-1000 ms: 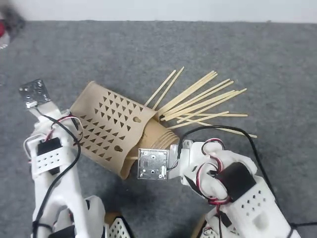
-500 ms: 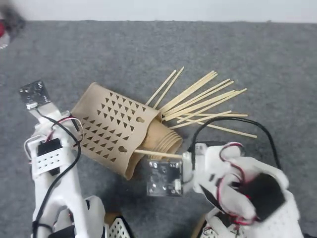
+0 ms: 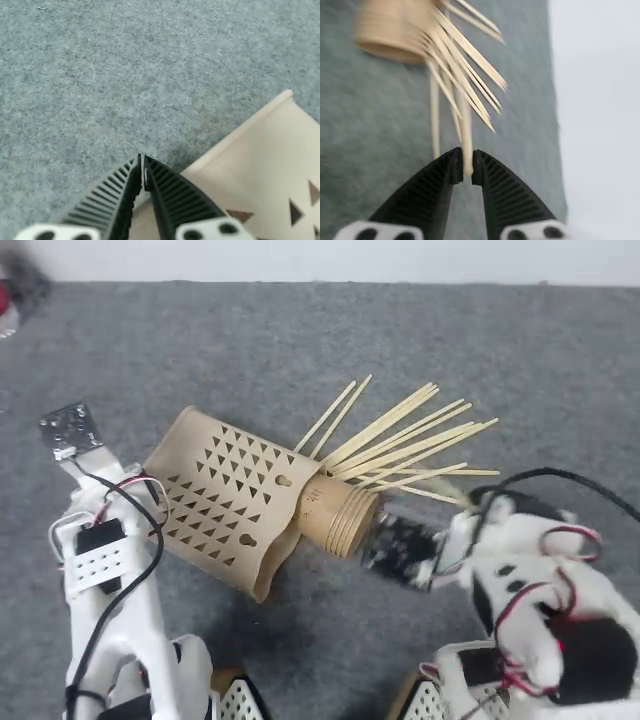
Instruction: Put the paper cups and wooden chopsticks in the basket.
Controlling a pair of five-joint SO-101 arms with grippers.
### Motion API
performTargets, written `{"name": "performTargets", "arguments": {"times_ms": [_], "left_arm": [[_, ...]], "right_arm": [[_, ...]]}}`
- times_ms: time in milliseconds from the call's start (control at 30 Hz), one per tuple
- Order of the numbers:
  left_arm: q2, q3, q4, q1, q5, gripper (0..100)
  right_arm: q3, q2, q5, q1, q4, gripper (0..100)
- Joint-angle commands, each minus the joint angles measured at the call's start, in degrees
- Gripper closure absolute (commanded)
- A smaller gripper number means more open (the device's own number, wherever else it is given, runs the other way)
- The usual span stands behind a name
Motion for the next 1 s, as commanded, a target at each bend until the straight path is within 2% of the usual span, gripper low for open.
{"name": "performTargets", "arguments": {"times_ms": [0,200,333,367,433,500,533,667,767,833,867,933,967], "left_arm": [[0.44,0.04,-0.18,1.05,0.0,99],[0.44,0.04,-0.18,1.05,0.0,99],[0.44,0.04,-0.18,1.05,0.0,99],[0.44,0.04,-0.18,1.05,0.0,99],[0.44,0.04,-0.18,1.05,0.0,99],[0.44,0.04,-0.18,1.05,0.0,99],[0.44,0.04,-0.18,1.05,0.0,99],[0.44,0.04,-0.18,1.05,0.0,99],[0.44,0.04,-0.18,1.14,0.0,99],[0.0,-0.31,-0.09,1.14,0.09,99],[-0.18,-0.92,0.0,0.97,0.26,99],[-1.41,-2.42,0.26,0.79,0.35,99],[-2.55,-2.95,0.53,0.62,0.18,99]], "right_arm": [[-2.99,1.19,1.76,6.46,-4.18,99.0],[-2.55,-1.36,-5.19,7.16,-10.33,99.0],[7.91,0.22,-11.34,7.34,-19.12,97.1],[11.25,0.48,-13.63,7.34,-21.14,93.1],[17.23,0.4,-17.76,7.08,-24.57,79.0],[20.4,0.4,-18.11,6.9,-26.15,65.3],[21.1,0.4,-18.11,6.9,-26.59,63.7],[20.13,0.4,-18.11,5.76,-25.89,71.2],[14.86,0.48,-23.21,4.53,-20.26,81.9],[11.43,1.1,-29.1,0.04,-14.11,97.6],[11.34,1.36,-31.91,-2.86,-11.12,99.8],[13.98,2.42,-36.57,-9.54,-7.08,96.9],[15.74,2.95,-38.24,-12.18,-6.81,99.7]]}}
